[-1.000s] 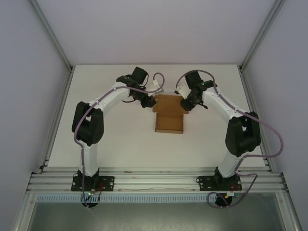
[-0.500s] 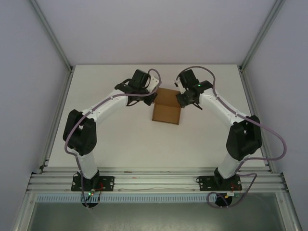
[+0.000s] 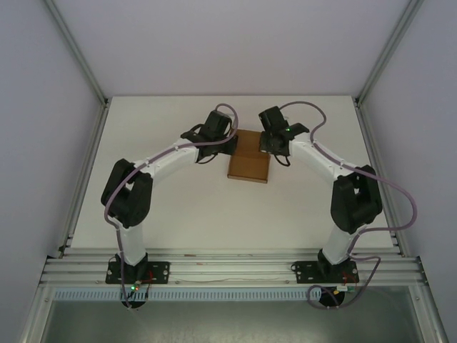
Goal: Assemble paper box
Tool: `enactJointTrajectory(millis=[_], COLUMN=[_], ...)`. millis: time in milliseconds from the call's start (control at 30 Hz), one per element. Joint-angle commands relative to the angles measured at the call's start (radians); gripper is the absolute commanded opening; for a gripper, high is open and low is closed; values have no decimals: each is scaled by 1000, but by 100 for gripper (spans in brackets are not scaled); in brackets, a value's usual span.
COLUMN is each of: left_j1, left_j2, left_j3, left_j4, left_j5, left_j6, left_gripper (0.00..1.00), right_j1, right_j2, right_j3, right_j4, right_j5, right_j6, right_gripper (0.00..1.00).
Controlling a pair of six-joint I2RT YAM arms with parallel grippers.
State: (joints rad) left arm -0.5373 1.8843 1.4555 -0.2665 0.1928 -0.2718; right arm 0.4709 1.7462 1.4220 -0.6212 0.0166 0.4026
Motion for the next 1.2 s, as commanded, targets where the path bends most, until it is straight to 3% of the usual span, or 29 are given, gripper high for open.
enactJointTrajectory(millis=[0, 233, 633, 700, 833, 900, 933, 1000, 1100, 1167], left_j1=[-36, -39, -44, -44, -44, -44, -44, -44, -44, -44], left_j2=[18, 45, -51, -70, -116, -142, -160, -193, -242, -292], left_j3=[-7, -47, -314, -330, -330, -328, -332, -341, -337, -357], left_j4=[80, 138, 287, 296, 273, 238, 220, 185, 86, 60], left_j5=[33, 38, 56, 69, 78, 64, 53, 16, -19, -22], left_j6=[-66, -105, -109, -111, -106, -109, -112, -122, -137, -157], left_gripper=[0, 0, 0, 13, 16, 25, 36, 70, 84, 100], right_j1=[31, 47, 87, 97, 127, 143, 152, 170, 191, 202], right_j2=[11, 29, -75, -99, -139, -157, -167, -182, -199, -208], right_j3=[-21, -58, -296, -335, -403, -441, -460, -501, -554, -586], right_j4=[105, 134, 317, 353, 419, 458, 479, 524, 573, 609], right_j5=[-3, 66, 219, 232, 272, 306, 323, 350, 388, 405], right_j6=[83, 102, 51, 28, -25, -52, -64, -92, -111, -116], right_gripper=[10, 8, 8, 8, 9, 9, 9, 9, 9, 9])
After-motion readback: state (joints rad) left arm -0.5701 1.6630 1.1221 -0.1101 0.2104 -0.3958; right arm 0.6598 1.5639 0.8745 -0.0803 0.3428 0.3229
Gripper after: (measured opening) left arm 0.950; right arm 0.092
